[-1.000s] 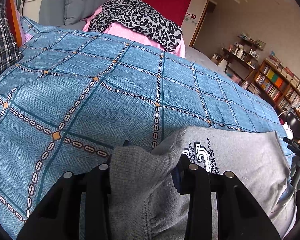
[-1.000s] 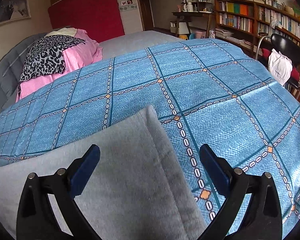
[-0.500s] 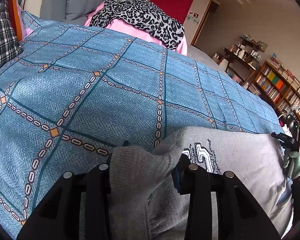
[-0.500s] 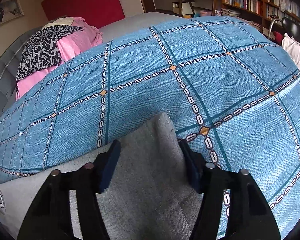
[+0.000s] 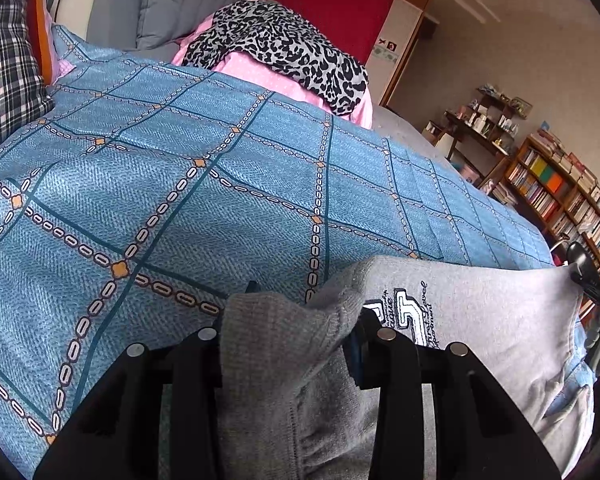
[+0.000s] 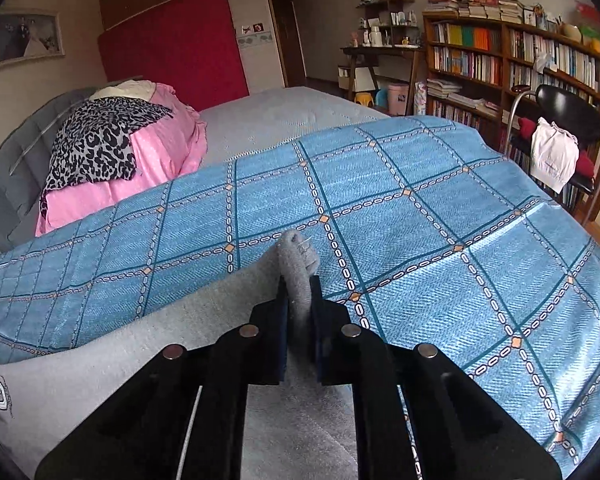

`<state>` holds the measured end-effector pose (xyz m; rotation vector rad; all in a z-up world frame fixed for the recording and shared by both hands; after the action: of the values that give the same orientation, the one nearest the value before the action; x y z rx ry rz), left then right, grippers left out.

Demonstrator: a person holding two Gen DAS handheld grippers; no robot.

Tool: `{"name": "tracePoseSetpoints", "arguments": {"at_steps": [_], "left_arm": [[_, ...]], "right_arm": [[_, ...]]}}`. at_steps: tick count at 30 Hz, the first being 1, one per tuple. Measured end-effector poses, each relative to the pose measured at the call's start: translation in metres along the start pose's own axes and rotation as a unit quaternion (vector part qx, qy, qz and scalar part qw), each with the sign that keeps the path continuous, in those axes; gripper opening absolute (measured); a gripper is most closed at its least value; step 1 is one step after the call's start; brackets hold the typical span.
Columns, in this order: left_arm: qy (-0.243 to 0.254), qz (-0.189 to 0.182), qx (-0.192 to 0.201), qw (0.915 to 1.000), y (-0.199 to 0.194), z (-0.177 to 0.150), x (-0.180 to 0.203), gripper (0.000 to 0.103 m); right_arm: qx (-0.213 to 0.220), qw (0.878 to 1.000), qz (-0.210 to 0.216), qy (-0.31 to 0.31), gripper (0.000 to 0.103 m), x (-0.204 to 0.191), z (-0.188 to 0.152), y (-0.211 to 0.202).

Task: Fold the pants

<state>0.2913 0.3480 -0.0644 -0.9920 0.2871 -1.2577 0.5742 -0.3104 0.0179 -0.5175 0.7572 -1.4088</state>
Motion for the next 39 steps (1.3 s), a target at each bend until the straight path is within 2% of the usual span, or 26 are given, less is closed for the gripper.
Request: {"name": "tracePoseSetpoints", "arguments": {"at_steps": [5,12,15,20,24,28,31,32,34,39], "left_arm": [[-0.014,-0.043,0.037,0.9983,-0.034,0.003,0.007,0.037],[0.007,-0.070,0.084,0.9940,-0.095,-0.015,0.024,0.037],[0.020,-0.074,0.099,0.9922,-0.122,-0.028,0.028,0.037],[0.037,-0.081,0.116,0.9892,-0.161,-0.062,0.034,0.037],[0.042,-0.091,0.130,0.9864,-0.188,-0.090,0.035,0.037],[0.040,-0.093,0.143,0.9845,-0.205,-0.117,0.032,0.037],[0.036,-0.107,0.146,0.9829,-0.211,-0.137,0.029,0.038],[0.039,-0.111,0.143,0.9826,-0.213,-0.144,0.030,0.038],[0.046,-0.104,0.143,0.9831,-0.216,-0.160,0.032,0.038],[0.047,-0.087,0.138,0.9855,-0.219,-0.192,0.030,0.039]], "right_arm": [[0.034,0.999,0.020,0.009,0.009,0.010,-0.010,-0.062],[0.060,0.996,0.052,0.046,0.009,0.036,-0.052,-0.131],[0.078,0.993,0.069,0.059,0.009,0.047,-0.079,-0.161],[0.102,0.990,0.068,0.075,0.009,0.064,-0.134,-0.205],[0.113,0.985,0.083,0.105,0.009,0.084,-0.180,-0.234],[0.110,0.982,0.085,0.128,0.009,0.103,-0.227,-0.248],[0.104,0.981,0.087,0.136,0.009,0.112,-0.261,-0.252],[0.100,0.981,0.096,0.137,0.013,0.113,-0.270,-0.252],[0.090,0.982,0.082,0.142,0.035,0.117,-0.288,-0.250],[0.086,0.984,0.059,0.141,0.051,0.125,-0.321,-0.253]]}}
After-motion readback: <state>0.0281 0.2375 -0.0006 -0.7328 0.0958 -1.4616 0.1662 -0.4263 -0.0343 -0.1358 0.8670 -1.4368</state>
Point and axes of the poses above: each gripper's, at about its wrist camera, not at the fingertips, and y roughly the way its jaws point, x to its right, z to its top, the point moved 8 cm from there along y, roughly the way its jaws point, and after that the axes turned 11 degrees about -x, right-handed, at the moved point
